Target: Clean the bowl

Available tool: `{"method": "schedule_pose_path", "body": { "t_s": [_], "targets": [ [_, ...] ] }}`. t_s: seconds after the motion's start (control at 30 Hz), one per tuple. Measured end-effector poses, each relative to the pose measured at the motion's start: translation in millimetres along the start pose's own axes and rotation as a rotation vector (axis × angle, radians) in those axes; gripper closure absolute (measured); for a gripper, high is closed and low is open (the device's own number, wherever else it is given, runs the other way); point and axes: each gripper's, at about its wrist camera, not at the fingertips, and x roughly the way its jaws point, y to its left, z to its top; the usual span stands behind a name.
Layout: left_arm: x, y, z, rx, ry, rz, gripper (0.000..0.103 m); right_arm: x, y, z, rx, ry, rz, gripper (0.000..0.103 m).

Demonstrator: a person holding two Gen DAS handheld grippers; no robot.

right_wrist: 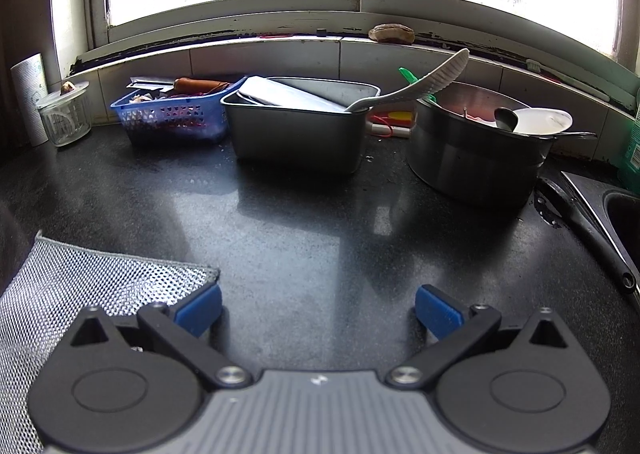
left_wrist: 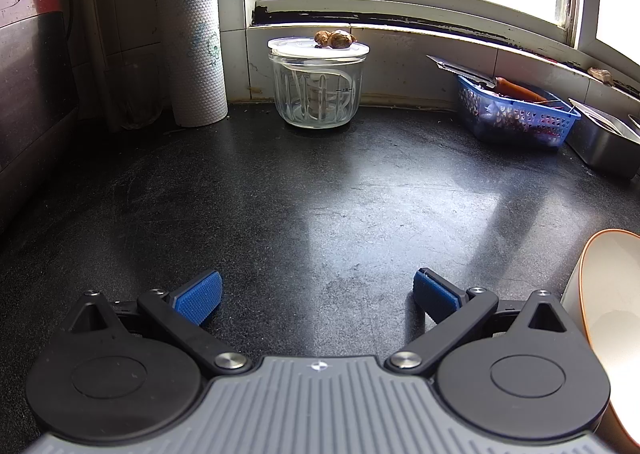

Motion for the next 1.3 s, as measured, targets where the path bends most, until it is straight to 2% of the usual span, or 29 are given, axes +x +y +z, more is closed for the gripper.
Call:
{"method": "schedule_pose_path", "body": {
  "t_s": [0.3,0.4,0.5,0.57,0.77,0.97,1.3],
  "targets": [
    [0,1,0,0.001,0.000,-0.003,0.000,0,0,0,0.000,0.000,0.000,0.000],
    [-3,4,-1,0.027,0.008,-0.029,0.000,0,0,0,0.000,0.000,0.000,0.000],
    [-14,14,-3,0.033,0.019,-0.010,0.000,0,0,0,0.000,0.000,0.000,0.000],
    [-24,21,-5,0.026,0.020,0.000,0.000,0,0,0,0.000,0.000,0.000,0.000],
    [-89,50,-16,-0.021,0.001,0.019,0.000,0,0,0,0.000,-0.001,0.000,0.000],
    [-119,58,-23,-0.074,0.012,0.052,0.000,0,0,0,0.000,-0.001,-0.001,0.000],
    [-139,31,-10,-0.048,-0.012,-0.041,0.000,0,0,0,0.000,-0.001,-0.001,0.000]
  ]
}}
